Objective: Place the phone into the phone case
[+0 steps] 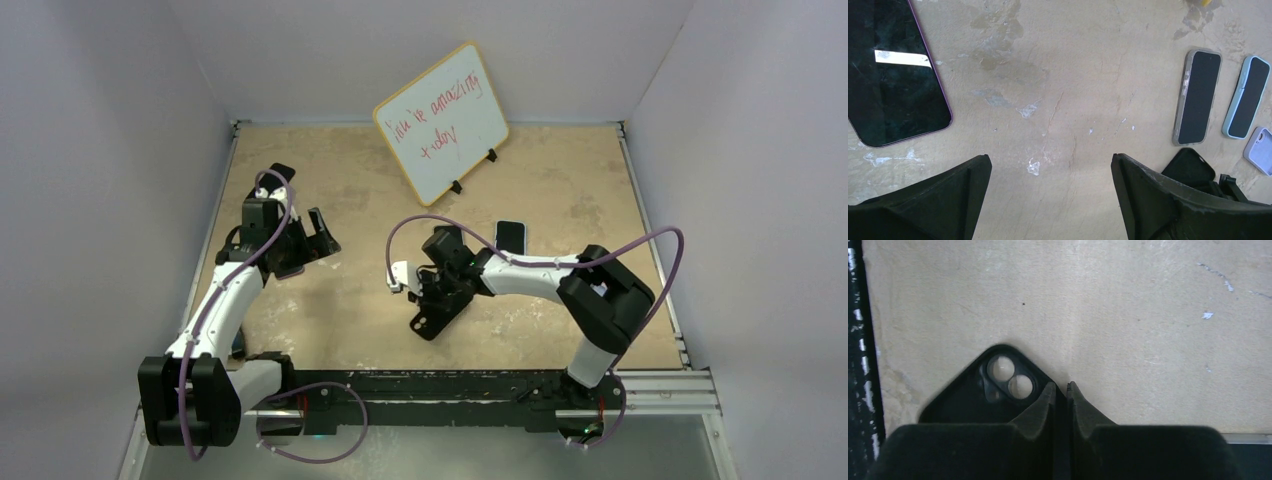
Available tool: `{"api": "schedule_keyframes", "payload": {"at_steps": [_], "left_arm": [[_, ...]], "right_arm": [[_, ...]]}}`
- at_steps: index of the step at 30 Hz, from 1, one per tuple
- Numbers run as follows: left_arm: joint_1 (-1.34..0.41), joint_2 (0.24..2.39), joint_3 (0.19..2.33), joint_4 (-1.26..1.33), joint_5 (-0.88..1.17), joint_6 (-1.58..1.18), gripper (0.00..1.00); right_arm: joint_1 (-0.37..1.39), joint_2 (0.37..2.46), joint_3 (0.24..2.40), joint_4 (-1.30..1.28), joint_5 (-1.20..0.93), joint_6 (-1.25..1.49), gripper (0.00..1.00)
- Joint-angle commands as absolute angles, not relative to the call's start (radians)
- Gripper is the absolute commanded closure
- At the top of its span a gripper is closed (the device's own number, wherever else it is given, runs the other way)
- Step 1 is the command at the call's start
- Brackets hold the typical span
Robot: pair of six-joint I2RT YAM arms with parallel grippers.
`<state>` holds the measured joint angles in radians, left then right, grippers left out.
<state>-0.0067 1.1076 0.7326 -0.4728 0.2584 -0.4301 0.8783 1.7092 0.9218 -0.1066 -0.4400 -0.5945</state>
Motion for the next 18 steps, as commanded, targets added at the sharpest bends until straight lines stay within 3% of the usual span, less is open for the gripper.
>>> {"api": "schedule_keyframes", "payload": {"at_steps": [1, 3, 13, 18], "left_arm": [[0.000, 1.094, 0.755, -0.462, 0.241, -0.425, 0.04], [0.000, 1.100, 0.762, -0.466, 0.222, -0.425, 0.04], [0.029, 1.171, 0.861, -0.521, 0.007, -0.407, 0.00], [0.040, 1.226, 0.905, -0.533, -0.125, -0.403, 0.00]], "right_arm": [[0.884, 1.699, 0.904, -0.025, -0.366, -0.587, 0.95], [0.884, 1.686, 0.888, 0.027, -0.332, -0.539, 1.00], [0.884, 1.692, 0.905, 0.178, -0.254, -0.132, 1.00], [0.884, 1.633, 0.863, 0.255, -0.078, 0.129, 1.00]]}}
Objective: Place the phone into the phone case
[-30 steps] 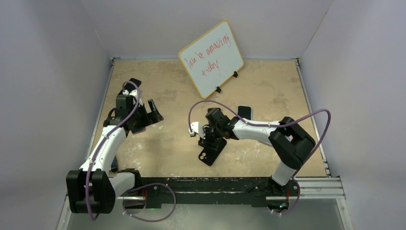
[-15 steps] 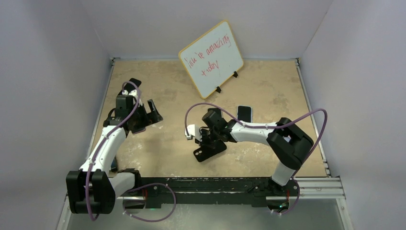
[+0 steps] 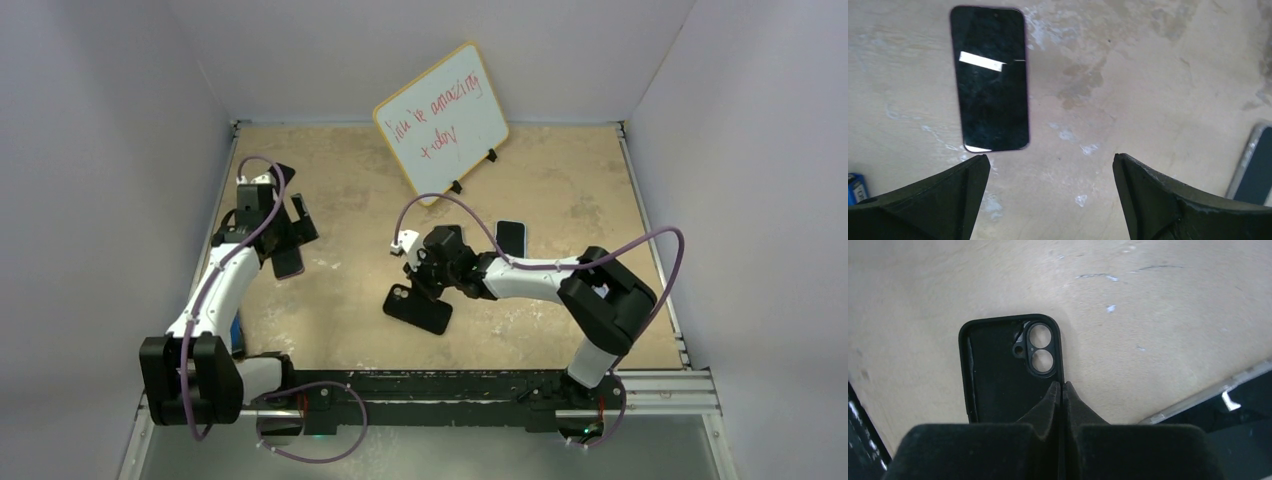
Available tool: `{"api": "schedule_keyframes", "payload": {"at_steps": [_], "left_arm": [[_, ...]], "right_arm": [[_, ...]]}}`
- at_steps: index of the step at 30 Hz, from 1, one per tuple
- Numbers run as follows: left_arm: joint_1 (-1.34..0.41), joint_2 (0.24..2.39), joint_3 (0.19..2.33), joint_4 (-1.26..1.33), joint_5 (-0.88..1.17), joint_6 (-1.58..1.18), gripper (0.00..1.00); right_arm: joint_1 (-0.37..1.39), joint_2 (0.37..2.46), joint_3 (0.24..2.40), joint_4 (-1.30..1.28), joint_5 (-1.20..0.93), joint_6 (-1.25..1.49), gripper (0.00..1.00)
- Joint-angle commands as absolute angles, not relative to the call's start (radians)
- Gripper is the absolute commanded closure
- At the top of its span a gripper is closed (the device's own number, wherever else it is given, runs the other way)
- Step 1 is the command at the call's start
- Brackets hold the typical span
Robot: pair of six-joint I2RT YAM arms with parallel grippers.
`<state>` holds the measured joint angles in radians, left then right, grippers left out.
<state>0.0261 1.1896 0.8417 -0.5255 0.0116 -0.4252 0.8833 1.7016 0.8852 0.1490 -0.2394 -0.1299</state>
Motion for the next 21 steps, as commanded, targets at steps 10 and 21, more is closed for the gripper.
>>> {"api": "schedule_keyframes", "payload": {"at_steps": [10, 21], "left_arm": [[0.080, 1.424, 1.015, -0.549, -0.166, -0.371, 0.02], [0.121, 1.619, 1.087, -0.537, -0.139, -0.344, 0.07]], "right_arm": [[0.884, 1.574, 0.825, 0.257, 0.109, 0.388, 1.00], [0.884, 1.602, 0.802, 0.273, 0.091, 0.618, 1.00]]}}
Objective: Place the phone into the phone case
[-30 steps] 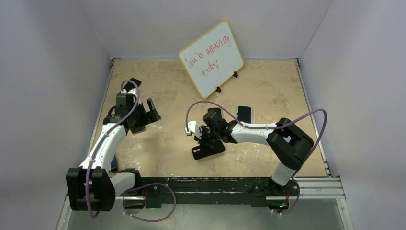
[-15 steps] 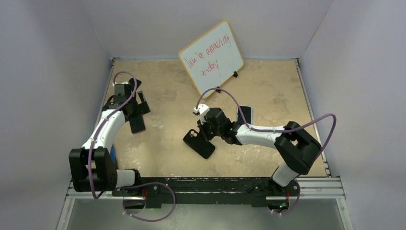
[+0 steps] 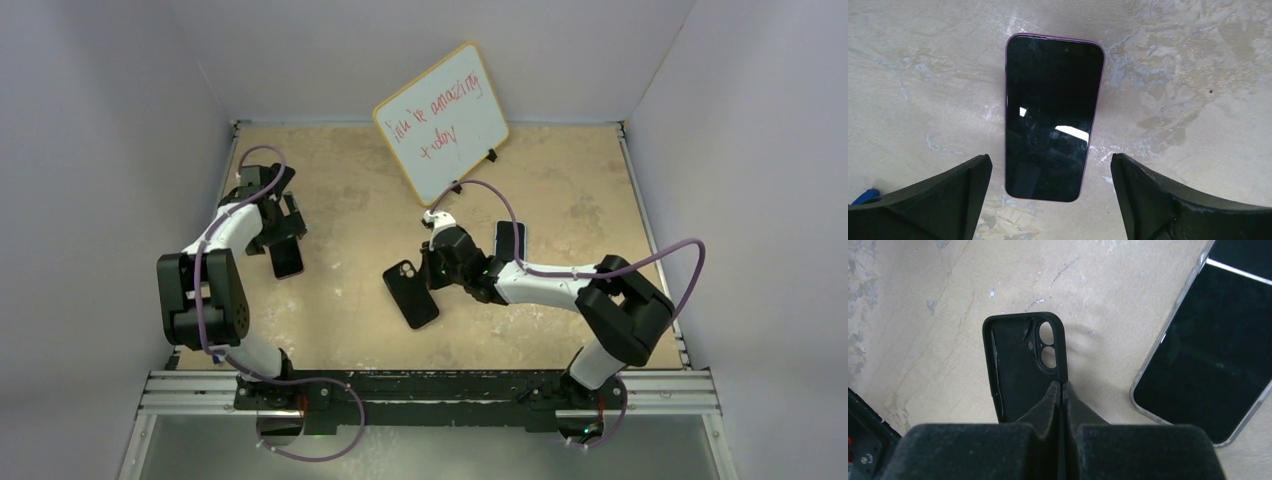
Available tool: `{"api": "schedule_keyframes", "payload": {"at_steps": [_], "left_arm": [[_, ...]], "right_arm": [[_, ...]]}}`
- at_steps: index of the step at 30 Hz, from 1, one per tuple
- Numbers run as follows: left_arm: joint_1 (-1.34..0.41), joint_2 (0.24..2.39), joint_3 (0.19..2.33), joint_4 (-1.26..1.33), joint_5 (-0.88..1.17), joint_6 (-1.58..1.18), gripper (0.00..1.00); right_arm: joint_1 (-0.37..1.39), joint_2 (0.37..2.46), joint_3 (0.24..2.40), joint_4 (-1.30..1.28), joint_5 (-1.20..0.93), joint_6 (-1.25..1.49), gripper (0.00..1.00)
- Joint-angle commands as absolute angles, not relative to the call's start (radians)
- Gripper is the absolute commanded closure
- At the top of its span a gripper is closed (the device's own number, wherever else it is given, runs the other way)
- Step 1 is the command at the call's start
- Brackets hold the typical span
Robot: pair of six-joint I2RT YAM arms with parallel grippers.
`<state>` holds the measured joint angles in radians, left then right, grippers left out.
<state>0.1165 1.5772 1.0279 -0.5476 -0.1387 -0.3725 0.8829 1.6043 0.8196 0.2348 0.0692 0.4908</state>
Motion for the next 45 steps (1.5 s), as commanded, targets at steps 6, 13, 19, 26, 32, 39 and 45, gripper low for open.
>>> {"api": "schedule_keyframes", "payload": {"at_steps": [6, 13, 19, 26, 32, 39, 45], "left_arm": [[0.121, 1.701, 1.126, -0.546, -0.146, -0.335, 0.07], [0.122, 1.764, 1.144, -0.544, -0.163, -0.331, 0.07], [0.123, 1.803, 1.149, -0.543, -0.184, -0.317, 0.10], [0.124, 1.821, 1.140, -0.523, -0.104, -0.305, 0.22], [0.123, 1.793, 1.105, -0.522, 0.013, -0.305, 0.44], [0.124, 1.729, 1.023, -0.492, 0.197, -0.351, 0.50], [0.121, 1.657, 0.884, -0.397, 0.396, -0.434, 0.55]], "right_arm": [[0.884, 1.580, 0.795, 0.255, 0.103, 0.616, 0.81], [0.883, 1.499, 0.775, 0.245, 0.103, 0.598, 0.58], [0.884, 1.451, 0.755, 0.267, 0.088, 0.592, 0.48], [0.884, 1.415, 0.729, 0.311, 0.082, 0.606, 0.47], [0.884, 1.424, 0.733, 0.328, 0.065, 0.621, 0.46], [0.885, 1.440, 0.747, 0.325, 0.038, 0.681, 0.47], [0.910, 1.480, 0.776, 0.359, 0.041, 0.735, 0.48]]}}
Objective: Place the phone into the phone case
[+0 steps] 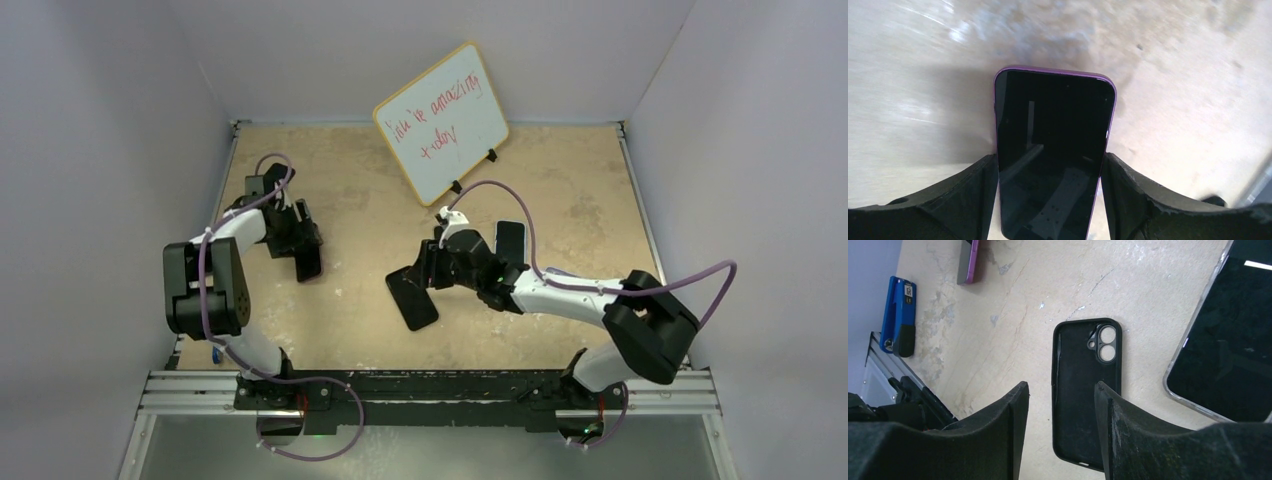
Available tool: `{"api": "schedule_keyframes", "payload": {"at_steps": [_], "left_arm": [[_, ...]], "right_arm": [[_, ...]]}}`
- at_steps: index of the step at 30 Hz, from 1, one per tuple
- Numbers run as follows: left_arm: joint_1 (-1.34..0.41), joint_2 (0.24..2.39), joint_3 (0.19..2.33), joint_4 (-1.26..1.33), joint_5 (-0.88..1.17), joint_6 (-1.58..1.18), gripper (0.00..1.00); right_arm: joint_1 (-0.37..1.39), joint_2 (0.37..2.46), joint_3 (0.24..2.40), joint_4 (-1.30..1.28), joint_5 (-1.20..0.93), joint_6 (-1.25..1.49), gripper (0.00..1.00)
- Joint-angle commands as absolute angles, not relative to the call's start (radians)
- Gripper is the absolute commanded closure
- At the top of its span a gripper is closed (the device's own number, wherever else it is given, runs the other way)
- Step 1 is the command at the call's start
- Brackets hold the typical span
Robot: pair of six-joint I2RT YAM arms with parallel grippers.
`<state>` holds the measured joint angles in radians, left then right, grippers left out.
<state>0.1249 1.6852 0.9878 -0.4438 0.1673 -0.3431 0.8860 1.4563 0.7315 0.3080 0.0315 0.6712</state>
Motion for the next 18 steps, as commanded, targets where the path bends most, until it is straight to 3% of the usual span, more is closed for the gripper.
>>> {"api": "schedule_keyframes", "payload": {"at_steps": [1, 9, 18], "left_arm": [[0.121, 1.645, 0.852, -0.368, 0.431, -0.455, 0.55], [0.118, 1.574, 0.648, -0.175, 0.613, -0.588, 0.57], [0.118, 1.537, 0.562, -0.120, 0.650, -0.606, 0.57]], "right_arm": [[0.919, 1.490, 0.780, 0.367, 0.056, 0.749, 0.48], [0.989, 1.639, 0.863, 0.479, 0.103, 0.843, 0.47], [1.047, 1.825, 1.048, 0.473, 0.121, 0.860, 0.48]]}}
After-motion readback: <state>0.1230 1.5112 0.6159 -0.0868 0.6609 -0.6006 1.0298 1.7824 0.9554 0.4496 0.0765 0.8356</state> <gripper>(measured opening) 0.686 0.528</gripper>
